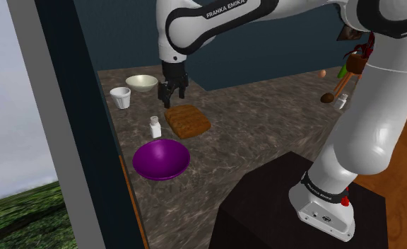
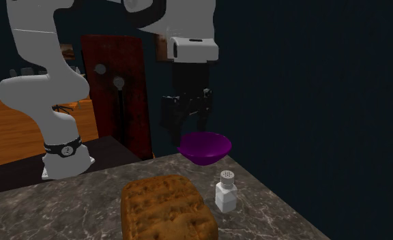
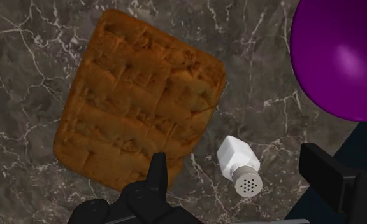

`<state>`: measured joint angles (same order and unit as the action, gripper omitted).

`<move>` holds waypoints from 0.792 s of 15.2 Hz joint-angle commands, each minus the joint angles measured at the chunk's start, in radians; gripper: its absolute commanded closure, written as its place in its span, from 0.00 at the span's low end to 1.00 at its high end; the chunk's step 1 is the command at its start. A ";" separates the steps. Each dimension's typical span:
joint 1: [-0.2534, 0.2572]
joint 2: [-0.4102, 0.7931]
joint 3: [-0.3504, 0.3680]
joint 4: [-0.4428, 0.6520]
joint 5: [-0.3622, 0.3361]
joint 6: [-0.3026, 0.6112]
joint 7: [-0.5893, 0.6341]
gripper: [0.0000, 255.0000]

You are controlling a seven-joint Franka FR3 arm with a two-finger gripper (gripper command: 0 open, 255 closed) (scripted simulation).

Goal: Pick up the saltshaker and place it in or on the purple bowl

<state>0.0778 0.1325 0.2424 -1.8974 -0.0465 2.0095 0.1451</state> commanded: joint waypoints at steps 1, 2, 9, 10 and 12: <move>0.012 0.080 0.004 0.069 -0.015 0.007 0.021 0.00; 0.018 0.120 0.005 0.108 -0.023 0.007 0.031 0.00; 0.059 0.325 0.001 0.302 -0.060 0.011 0.069 0.00; 0.059 0.329 0.000 0.294 -0.061 0.022 0.070 0.00; 0.060 0.338 -0.002 0.281 -0.064 0.045 0.072 0.00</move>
<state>0.1362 0.4654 0.2412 -1.6102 -0.1086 2.0421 0.2146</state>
